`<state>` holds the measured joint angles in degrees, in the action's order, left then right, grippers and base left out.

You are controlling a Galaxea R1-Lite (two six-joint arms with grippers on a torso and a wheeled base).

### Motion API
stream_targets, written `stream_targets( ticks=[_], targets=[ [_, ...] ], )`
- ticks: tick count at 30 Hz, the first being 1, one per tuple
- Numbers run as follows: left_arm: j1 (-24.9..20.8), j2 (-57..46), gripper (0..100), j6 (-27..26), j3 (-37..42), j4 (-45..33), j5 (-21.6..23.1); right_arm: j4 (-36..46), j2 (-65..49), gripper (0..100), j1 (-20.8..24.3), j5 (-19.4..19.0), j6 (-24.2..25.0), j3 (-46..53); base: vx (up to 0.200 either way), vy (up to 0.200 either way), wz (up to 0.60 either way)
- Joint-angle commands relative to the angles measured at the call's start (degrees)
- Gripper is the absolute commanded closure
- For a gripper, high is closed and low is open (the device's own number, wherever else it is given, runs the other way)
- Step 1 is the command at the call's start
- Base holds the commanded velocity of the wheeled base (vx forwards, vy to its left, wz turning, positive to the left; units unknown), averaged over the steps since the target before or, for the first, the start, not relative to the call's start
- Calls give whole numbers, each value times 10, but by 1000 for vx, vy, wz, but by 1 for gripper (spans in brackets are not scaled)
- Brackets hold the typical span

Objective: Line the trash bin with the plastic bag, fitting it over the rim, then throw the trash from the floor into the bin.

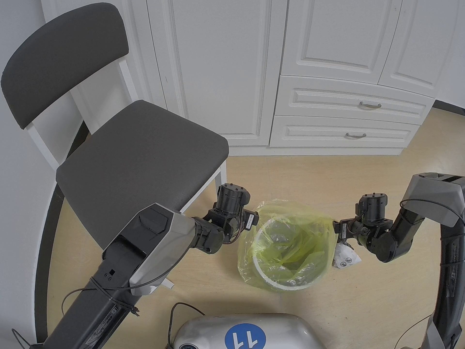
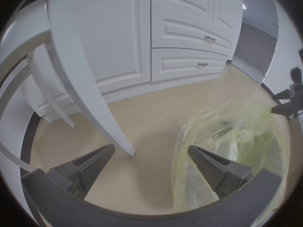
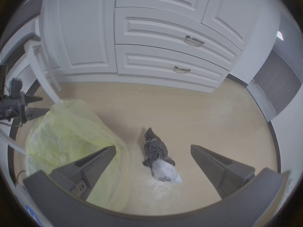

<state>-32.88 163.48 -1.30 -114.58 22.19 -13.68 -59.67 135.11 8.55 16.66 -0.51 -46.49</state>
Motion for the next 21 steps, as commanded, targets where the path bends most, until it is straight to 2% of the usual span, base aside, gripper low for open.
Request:
stream_targets(
  ticks=[1, 5, 11, 14, 18, 21],
  targets=[
    [-4, 14, 0, 2, 0, 41, -3, 1, 71, 0, -19, 3, 38, -69, 0, 0, 0],
    [-10, 22, 0, 7, 0, 58, -21, 3, 91, 0, -29, 3, 52, -95, 0, 0, 0],
    [-1, 41, 0, 10, 0, 67, -19, 3, 124, 0, -38, 1, 66, -126, 0, 0, 0],
    [8, 48, 0, 36, 0, 77, -17, 21, 128, 0, -41, -10, 75, -131, 0, 0, 0],
    [11, 47, 0, 62, 0, 79, -17, 35, 105, 0, -42, -12, 85, -117, 0, 0, 0],
    [8, 41, 0, 83, 0, 87, -18, 39, 38, 0, -41, -22, 82, -67, 0, 0, 0]
  ],
)
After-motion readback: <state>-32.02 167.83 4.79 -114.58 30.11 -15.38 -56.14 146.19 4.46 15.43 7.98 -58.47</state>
